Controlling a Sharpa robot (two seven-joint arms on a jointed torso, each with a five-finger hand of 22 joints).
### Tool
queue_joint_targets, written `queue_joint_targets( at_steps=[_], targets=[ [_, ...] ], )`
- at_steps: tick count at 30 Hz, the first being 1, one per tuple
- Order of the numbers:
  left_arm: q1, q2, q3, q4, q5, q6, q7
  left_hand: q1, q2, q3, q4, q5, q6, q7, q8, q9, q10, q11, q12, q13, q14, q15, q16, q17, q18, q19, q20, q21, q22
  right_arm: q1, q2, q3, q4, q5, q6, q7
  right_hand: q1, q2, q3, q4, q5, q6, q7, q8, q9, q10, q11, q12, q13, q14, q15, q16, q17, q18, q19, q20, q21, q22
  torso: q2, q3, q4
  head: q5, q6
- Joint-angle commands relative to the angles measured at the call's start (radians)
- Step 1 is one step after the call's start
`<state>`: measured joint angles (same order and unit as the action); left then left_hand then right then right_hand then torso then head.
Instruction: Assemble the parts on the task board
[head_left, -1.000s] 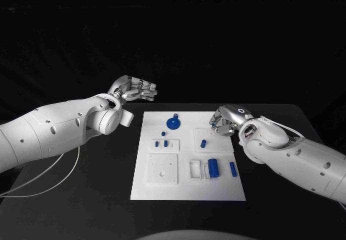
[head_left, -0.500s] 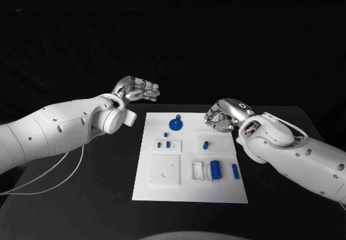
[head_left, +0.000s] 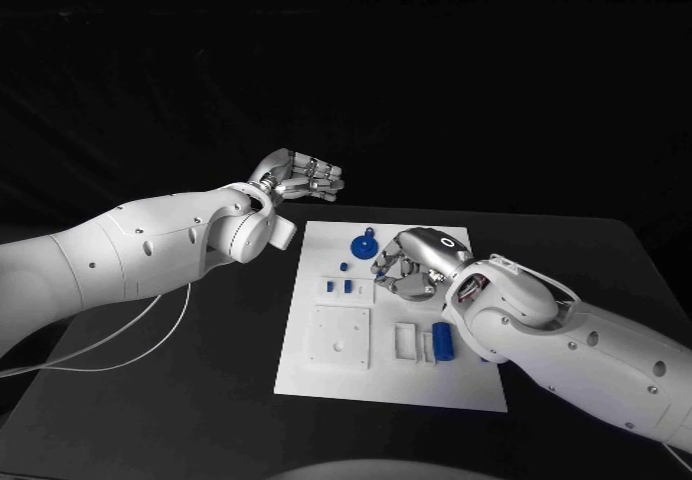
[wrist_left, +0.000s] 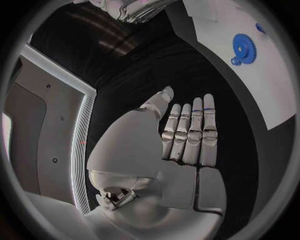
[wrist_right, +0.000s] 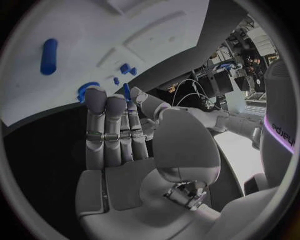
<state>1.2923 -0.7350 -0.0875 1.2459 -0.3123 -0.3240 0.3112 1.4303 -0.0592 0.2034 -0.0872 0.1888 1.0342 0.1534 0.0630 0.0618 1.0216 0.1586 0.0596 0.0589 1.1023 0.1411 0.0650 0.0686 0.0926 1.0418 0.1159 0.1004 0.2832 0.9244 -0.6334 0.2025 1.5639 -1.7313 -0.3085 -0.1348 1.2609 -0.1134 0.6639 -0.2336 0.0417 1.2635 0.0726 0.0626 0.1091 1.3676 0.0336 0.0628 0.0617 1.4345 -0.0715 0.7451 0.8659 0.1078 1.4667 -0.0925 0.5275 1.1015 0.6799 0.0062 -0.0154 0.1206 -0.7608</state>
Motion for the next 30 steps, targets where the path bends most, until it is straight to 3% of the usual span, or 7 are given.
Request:
queue_joint_targets(
  at_steps=[1, 12, 17, 21, 22, 23, 30],
  targets=[
    [0.002, 0.006, 0.001, 0.004, 0.012, -0.01, 0.011, -0.003, 0.007, -0.002, -0.002, -0.002, -0.004, -0.001, 0.002, 0.001, -0.004, 0.0, 0.003, -0.001, 0.003, -0.005, -0.003, -0.001, 0.012, -0.009, 0.0, 0.005, 0.001, -0.014, 0.016, -0.008, 0.001, -0.026, 0.036, 0.014, 0.014, 0.014, 0.0, -0.003, 0.007, 0.001, 0.002, 0.002, 0.002, 0.042, -0.024, 0.006, 0.016, 0.0, -0.003, -0.006, 0.004, 0.017, 0.039, -0.008, -0.005, 0.001, 0.0, -0.0002, -0.0012, 0.015, -0.002],
    [0.002, 0.017, 0.001, 0.0, 0.014, -0.004, 0.003, -0.004, 0.007, 0.009, -0.01, 0.015, -0.002, -0.001, 0.002, 0.001, 0.0, 0.0, 0.002, -0.001, -0.007, -0.003, -0.002, -0.001, 0.011, -0.021, 0.001, 0.007, 0.015, -0.048, 0.062, -0.049, -0.026, -0.101, 0.031, 0.006, 0.012, 0.016, 0.003, -0.009, 0.007, 0.0, 0.002, 0.002, 0.003, 0.041, -0.023, 0.005, 0.016, 0.001, -0.003, -0.008, 0.006, 0.016, 0.04, -0.007, 0.0, 0.006, -0.001, 0.002, -0.0022, 0.049, -0.021],
    [0.002, 0.02, 0.001, -0.001, 0.015, -0.001, 0.0, -0.008, 0.008, 0.011, -0.012, 0.007, -0.002, -0.001, 0.002, 0.001, 0.001, 0.0, 0.003, -0.001, -0.006, -0.003, -0.003, -0.001, 0.011, -0.024, 0.001, 0.01, 0.023, -0.055, 0.066, -0.055, -0.027, -0.122, 0.025, 0.0, 0.01, 0.015, 0.006, -0.011, 0.007, 0.002, 0.001, 0.002, 0.004, 0.043, -0.024, 0.005, 0.016, 0.004, -0.003, -0.008, 0.007, 0.017, 0.041, -0.007, 0.004, 0.009, -0.001, 0.0007, -0.0012, 0.057, -0.029],
    [0.002, 0.021, 0.001, -0.003, 0.016, -0.002, -0.003, 0.002, 0.013, 0.023, -0.021, 0.06, -0.003, 0.0, 0.001, 0.001, 0.001, 0.0, 0.002, -0.001, -0.006, -0.004, -0.003, -0.002, 0.012, -0.027, -0.003, 0.014, 0.032, -0.059, 0.066, -0.057, -0.025, -0.13, 0.027, -0.002, 0.011, 0.016, 0.007, -0.011, 0.007, 0.002, 0.002, 0.002, 0.004, 0.043, -0.024, 0.005, 0.016, 0.004, -0.003, -0.008, 0.008, 0.017, 0.041, -0.007, 0.006, 0.011, -0.001, -0.0002, -0.0021, 0.065, -0.033],
    [0.002, 0.021, 0.001, -0.004, 0.016, -0.002, -0.003, 0.002, 0.013, 0.023, -0.021, 0.06, -0.003, 0.0, 0.001, 0.001, 0.001, 0.0, 0.002, -0.001, -0.006, -0.004, -0.003, -0.002, 0.012, -0.027, -0.003, 0.014, 0.032, -0.06, 0.066, -0.058, -0.024, -0.133, 0.027, -0.002, 0.01, 0.017, 0.005, -0.011, 0.007, 0.002, 0.002, 0.002, 0.004, 0.043, -0.024, 0.005, 0.016, 0.004, -0.003, -0.008, 0.008, 0.016, 0.041, -0.007, 0.008, 0.012, -0.001, -0.0003, -0.0021, 0.065, -0.034],
    [0.002, 0.022, 0.001, -0.004, 0.016, -0.002, -0.003, -0.014, 0.012, 0.04, -0.036, 0.054, -0.003, 0.0, 0.002, 0.001, 0.001, 0.0, 0.002, -0.001, -0.006, -0.004, -0.003, -0.002, 0.011, -0.058, -0.003, 0.044, 0.093, -0.062, 0.066, -0.06, -0.022, -0.135, 0.026, -0.003, 0.01, 0.017, 0.005, -0.011, 0.007, 0.002, 0.002, 0.002, 0.004, 0.043, -0.024, 0.005, 0.016, 0.004, -0.003, -0.008, 0.008, 0.016, 0.041, -0.007, 0.008, 0.012, -0.001, -0.0002, -0.0018, 0.067, -0.035],
    [0.002, 0.022, 0.001, -0.006, 0.016, -0.002, -0.004, -0.014, 0.011, 0.036, -0.035, 0.037, -0.003, 0.0, 0.002, 0.001, 0.001, 0.0, 0.002, -0.001, -0.005, -0.004, -0.003, -0.002, 0.012, -0.06, -0.002, 0.046, 0.102, -0.072, 0.067, -0.066, -0.016, -0.154, 0.021, -0.004, 0.011, 0.017, 0.005, -0.014, 0.007, 0.003, 0.001, 0.002, 0.004, 0.045, -0.024, 0.005, 0.016, 0.005, -0.003, -0.009, 0.01, 0.017, 0.041, -0.007, 0.012, 0.015, 0.0, 0.0003, -0.001, 0.075, -0.039]
  ],
)
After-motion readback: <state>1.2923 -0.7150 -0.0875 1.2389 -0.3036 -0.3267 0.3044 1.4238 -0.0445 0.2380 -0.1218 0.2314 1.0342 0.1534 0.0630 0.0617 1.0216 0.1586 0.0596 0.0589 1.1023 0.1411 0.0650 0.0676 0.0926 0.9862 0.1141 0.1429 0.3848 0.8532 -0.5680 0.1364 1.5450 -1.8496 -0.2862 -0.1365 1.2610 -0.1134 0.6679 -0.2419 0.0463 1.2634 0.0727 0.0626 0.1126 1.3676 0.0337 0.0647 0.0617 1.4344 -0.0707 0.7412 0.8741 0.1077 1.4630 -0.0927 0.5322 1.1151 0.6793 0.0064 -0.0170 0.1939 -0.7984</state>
